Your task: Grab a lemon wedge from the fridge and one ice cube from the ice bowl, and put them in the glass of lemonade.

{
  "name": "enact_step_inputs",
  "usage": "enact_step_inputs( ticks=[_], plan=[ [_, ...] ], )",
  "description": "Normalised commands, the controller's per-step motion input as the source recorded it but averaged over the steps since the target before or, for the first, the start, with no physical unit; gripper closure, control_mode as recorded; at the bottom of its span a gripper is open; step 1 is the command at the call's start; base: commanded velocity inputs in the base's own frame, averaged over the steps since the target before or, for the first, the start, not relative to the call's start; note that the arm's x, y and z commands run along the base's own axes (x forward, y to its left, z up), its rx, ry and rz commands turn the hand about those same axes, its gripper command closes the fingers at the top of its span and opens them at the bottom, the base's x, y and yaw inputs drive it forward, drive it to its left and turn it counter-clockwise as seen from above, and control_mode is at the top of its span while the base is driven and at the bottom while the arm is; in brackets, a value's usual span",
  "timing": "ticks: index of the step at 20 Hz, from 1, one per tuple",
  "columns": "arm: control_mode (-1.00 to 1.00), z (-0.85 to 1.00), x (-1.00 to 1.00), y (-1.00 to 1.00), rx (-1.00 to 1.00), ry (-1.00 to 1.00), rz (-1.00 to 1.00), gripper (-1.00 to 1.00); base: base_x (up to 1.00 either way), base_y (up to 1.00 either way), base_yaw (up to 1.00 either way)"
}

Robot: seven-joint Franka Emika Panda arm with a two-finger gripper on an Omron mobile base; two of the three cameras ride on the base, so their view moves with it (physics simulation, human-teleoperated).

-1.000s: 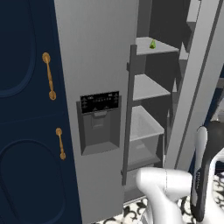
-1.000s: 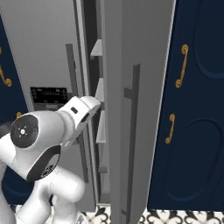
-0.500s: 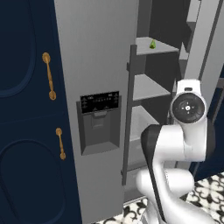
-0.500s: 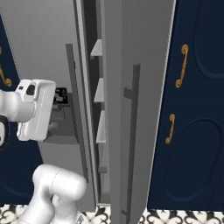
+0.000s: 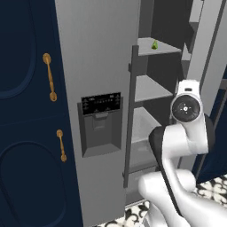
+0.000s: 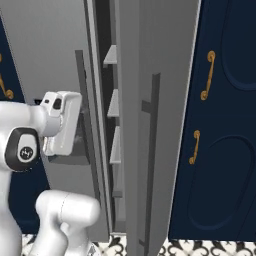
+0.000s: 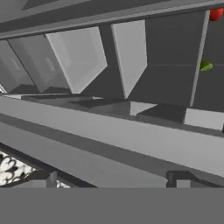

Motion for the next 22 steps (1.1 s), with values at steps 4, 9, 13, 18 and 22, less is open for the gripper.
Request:
enact_step_inputs(
  ticks=[4, 9, 13, 18, 22],
  plan=[
    [-1.0, 0.0, 0.49, -0.07, 0.13, 0.0, -0.02, -1.0, 0.0, 0.0, 0.0],
    [-1.0, 0.0, 0.56, -0.15, 0.13, 0.01, 0.0, -1.0, 0.0, 0.0, 0.0],
    [-1.0, 0.0, 0.69, -0.17, 0.09, 0.1, 0.0, -1.0, 0.0, 0.0, 0.0],
    [-1.0, -0.02, 0.54, -0.48, 0.08, 0.11, -0.03, -1.0, 0.0, 0.0, 0.0],
    [-1.0, -0.07, 0.2, -0.77, 0.05, 0.1, -0.25, -1.0, 0.0, 0.0, 0.0]
  ],
)
